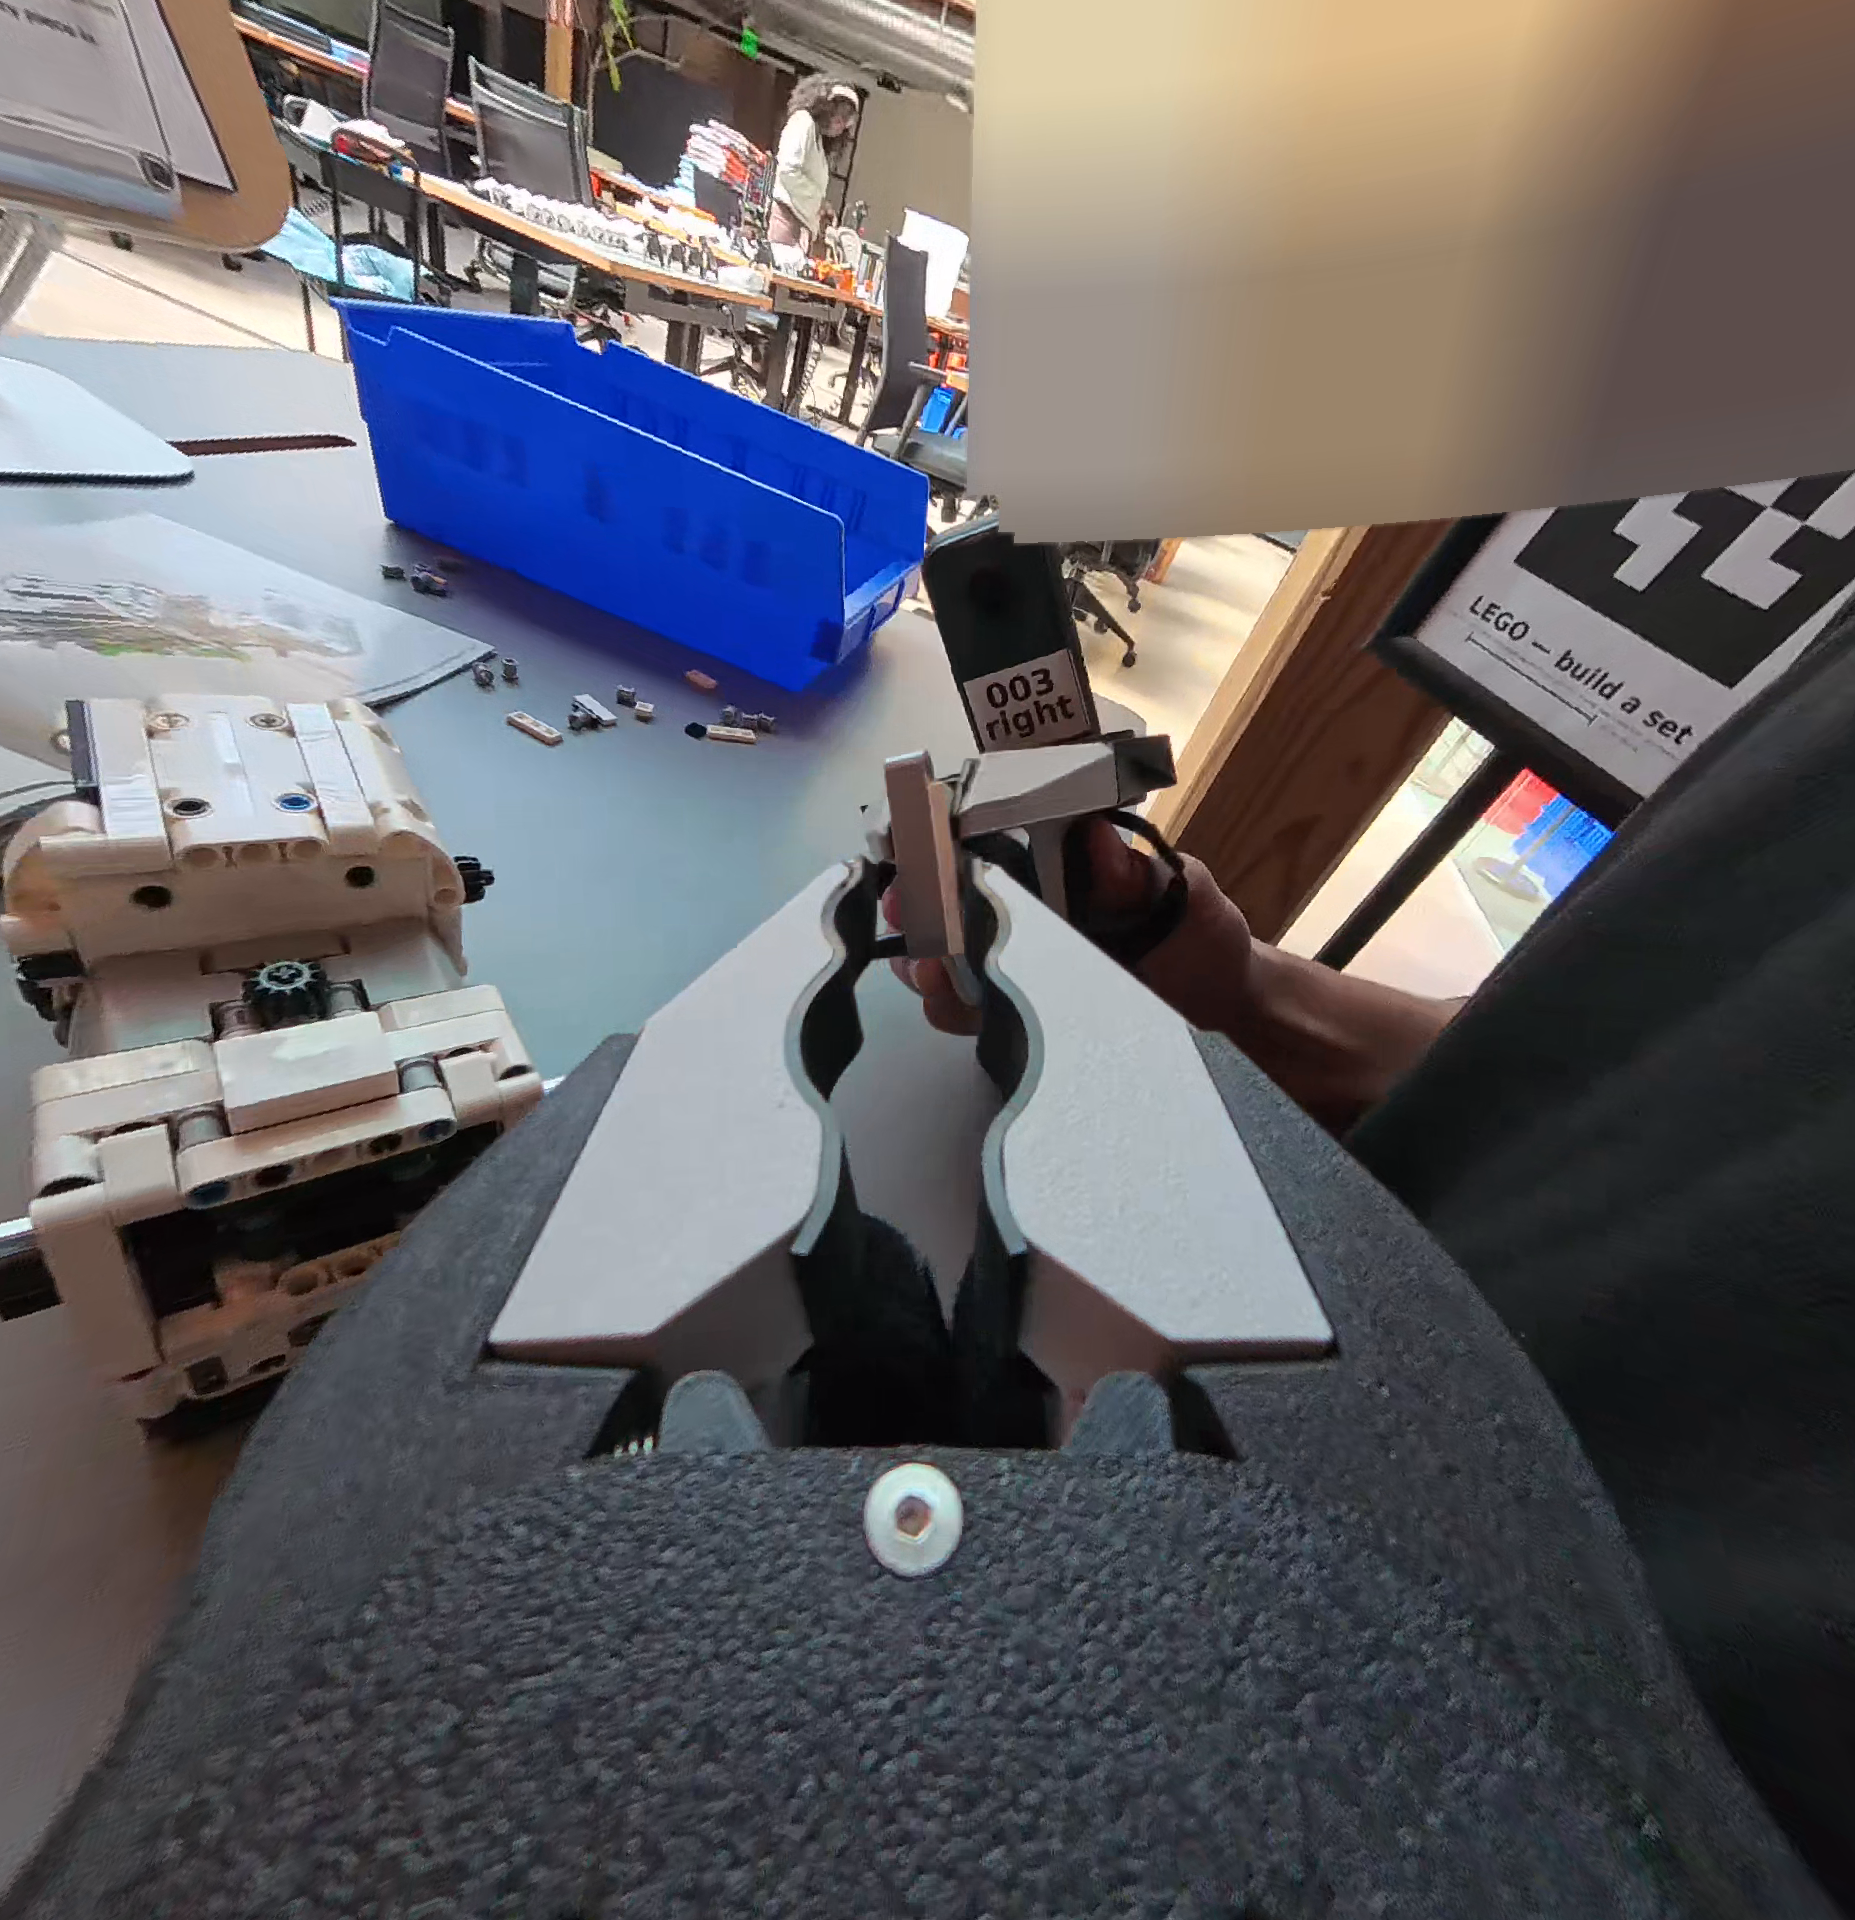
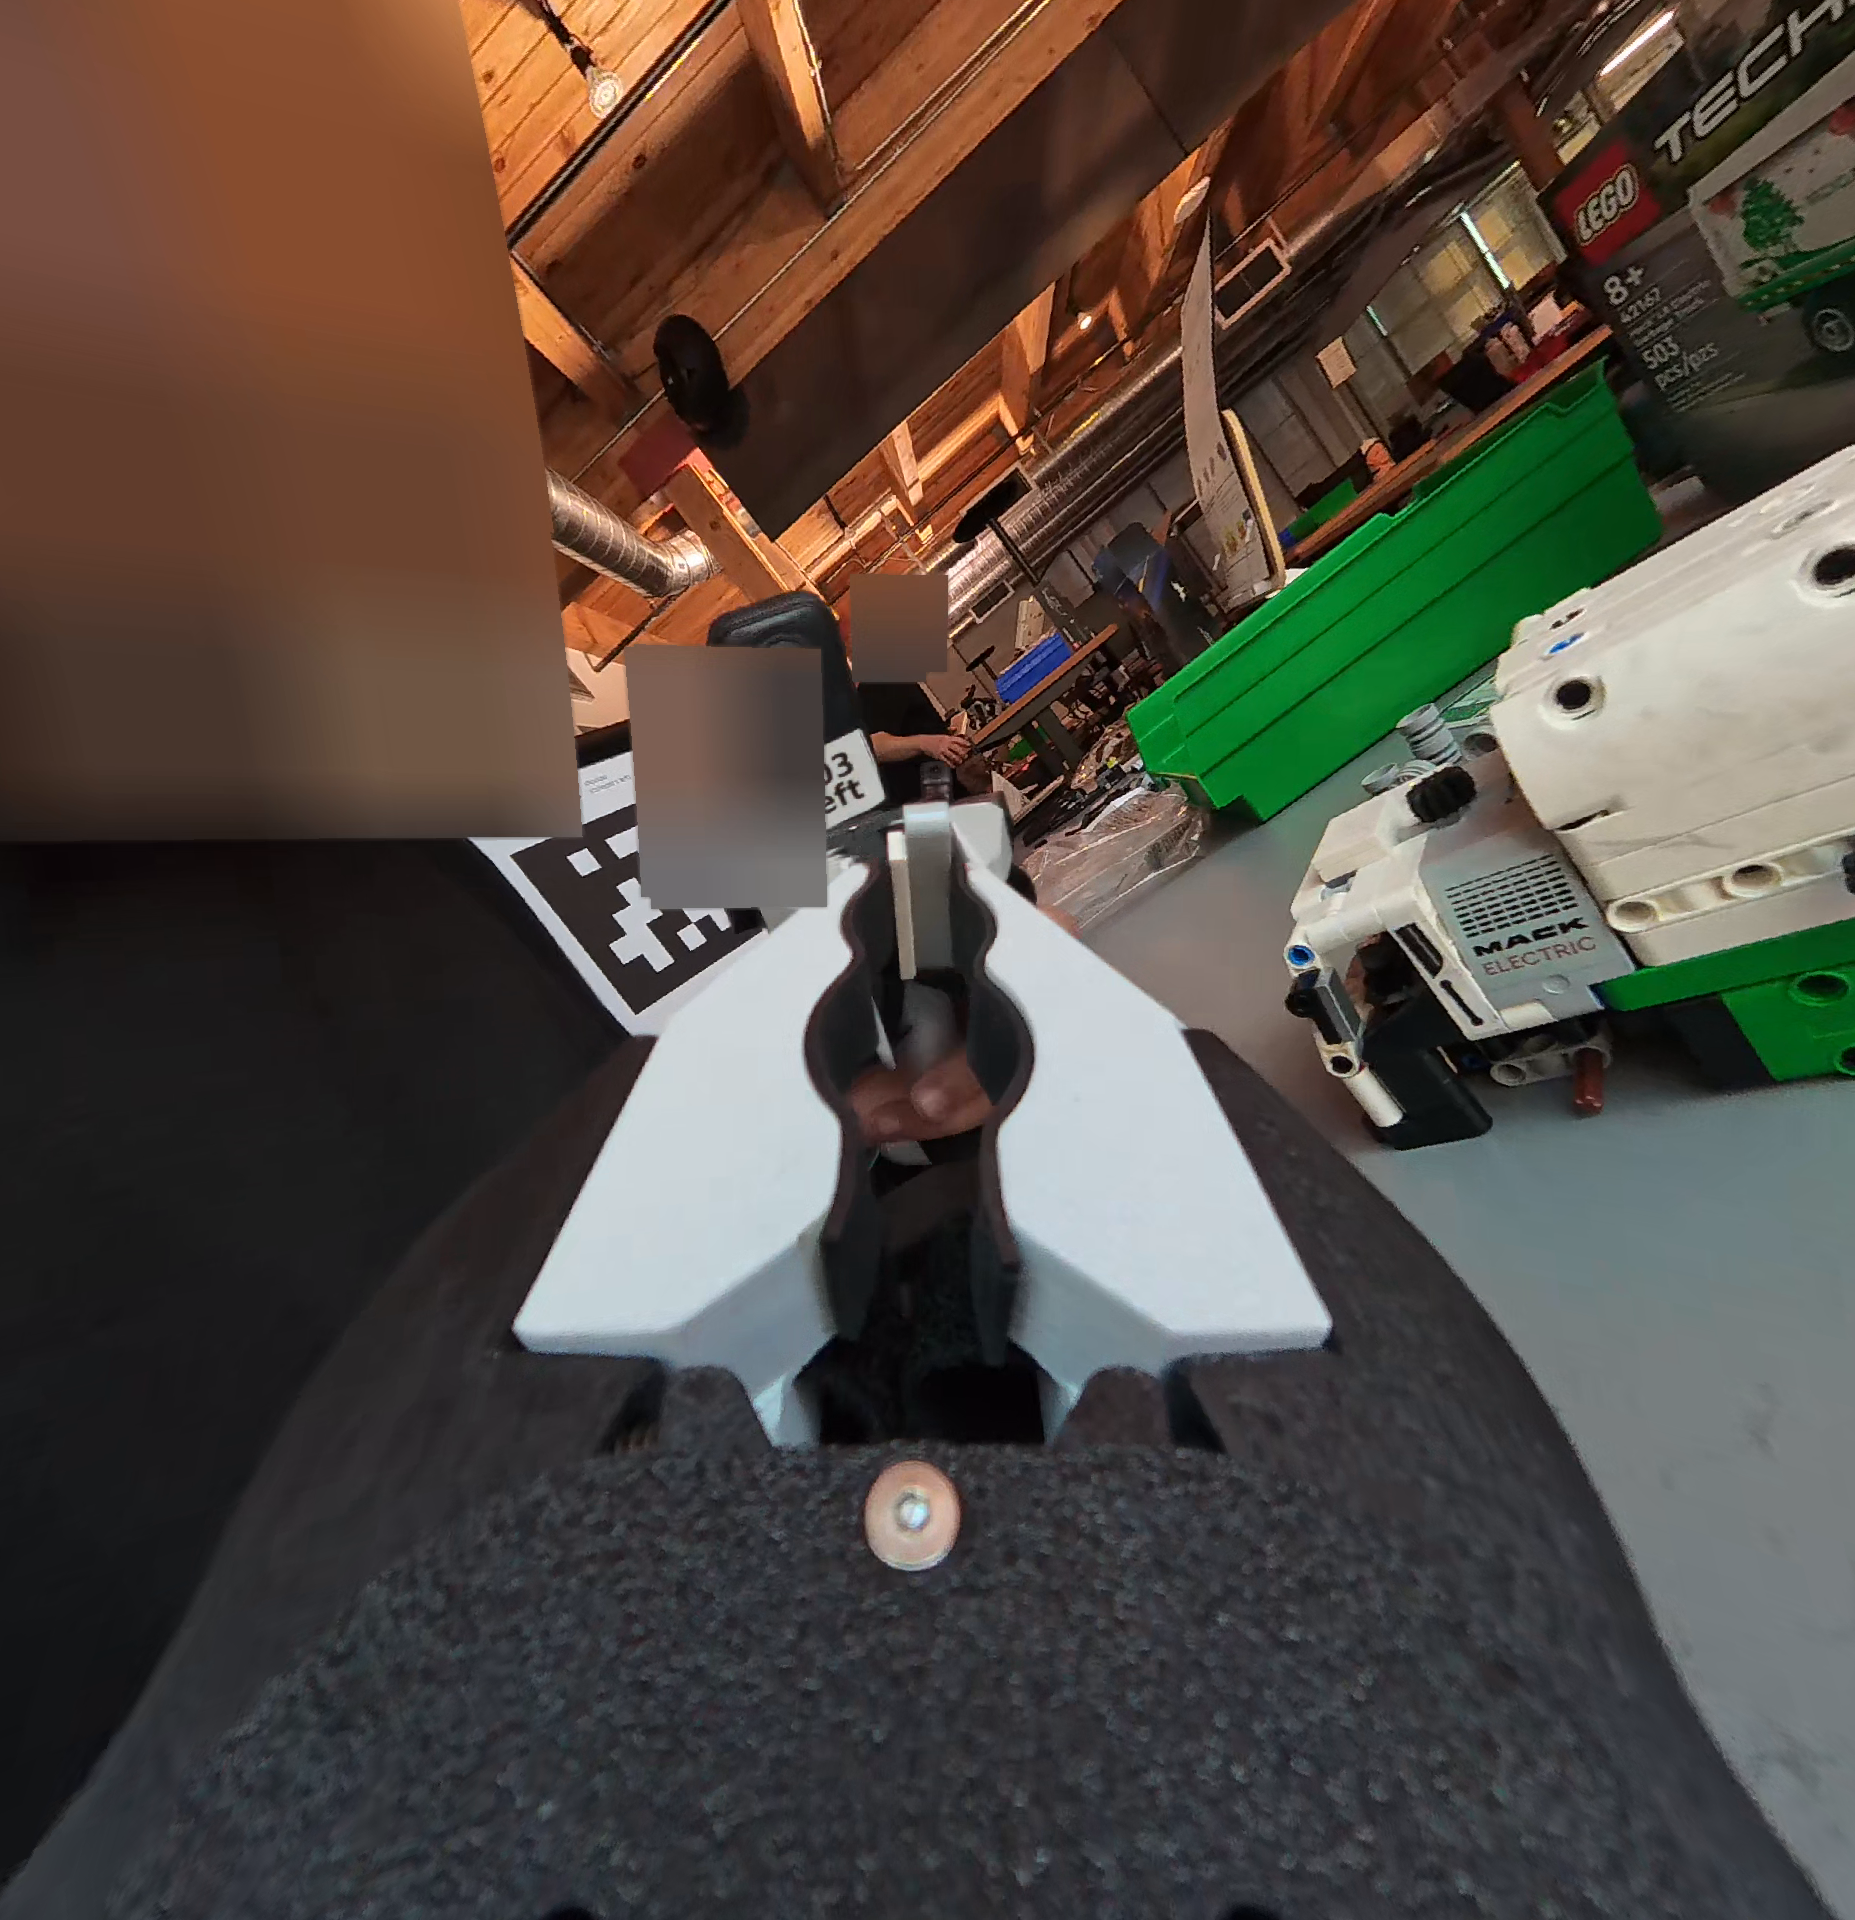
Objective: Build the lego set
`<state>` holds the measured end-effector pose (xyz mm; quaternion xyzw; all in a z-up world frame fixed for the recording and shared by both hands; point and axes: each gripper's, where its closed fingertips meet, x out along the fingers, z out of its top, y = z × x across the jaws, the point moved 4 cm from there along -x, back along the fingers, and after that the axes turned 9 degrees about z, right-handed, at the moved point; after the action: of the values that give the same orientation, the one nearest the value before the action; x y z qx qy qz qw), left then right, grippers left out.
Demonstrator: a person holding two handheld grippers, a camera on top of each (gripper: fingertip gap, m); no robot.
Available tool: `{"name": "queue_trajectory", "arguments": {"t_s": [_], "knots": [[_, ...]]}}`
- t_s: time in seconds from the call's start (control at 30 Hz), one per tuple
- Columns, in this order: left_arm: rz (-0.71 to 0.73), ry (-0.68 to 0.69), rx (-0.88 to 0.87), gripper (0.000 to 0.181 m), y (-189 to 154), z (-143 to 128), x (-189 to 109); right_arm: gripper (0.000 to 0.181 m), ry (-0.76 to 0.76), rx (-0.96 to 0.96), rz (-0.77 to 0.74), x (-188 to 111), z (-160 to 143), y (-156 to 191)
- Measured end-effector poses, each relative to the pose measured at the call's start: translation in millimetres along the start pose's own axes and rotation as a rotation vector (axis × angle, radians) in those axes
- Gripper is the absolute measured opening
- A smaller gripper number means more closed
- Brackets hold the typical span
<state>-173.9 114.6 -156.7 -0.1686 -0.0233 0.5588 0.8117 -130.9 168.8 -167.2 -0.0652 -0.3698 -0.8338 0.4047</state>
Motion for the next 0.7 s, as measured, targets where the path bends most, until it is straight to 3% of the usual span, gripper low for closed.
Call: {"name": "queue_trajectory", "arguments": {"t_s": [0.23,0.4,0.5,0.57,0.7], "knots": [[0.009,0.029,0.097,0.01,-2.9,-1.5,-2.7,0.009,0.013,0.003,0.021,2.5,-2.0,1.1],[-0.089,-0.021,-0.044,0.009,0.8,-2.2,-0.2,0.01,-0.004,0.016,0.024,1.7,0.2,0.9],[-0.136,-0.046,-0.147,0.009,7.9,-2.9,2.2,0.01,-0.003,-0.022,-0.045,1.8,2.1,-2.8],[-0.118,-0.041,-0.125,0.01,14.0,-5.4,3.6,0.009,0.024,-0.061,-0.137,1.1,3.4,-7.4],[0.034,-0.027,0.054,0.038,21.2,-8.0,3.9,0.009,0.02,-0.087,-0.254,-7.1,12.4,-12.3]]}}
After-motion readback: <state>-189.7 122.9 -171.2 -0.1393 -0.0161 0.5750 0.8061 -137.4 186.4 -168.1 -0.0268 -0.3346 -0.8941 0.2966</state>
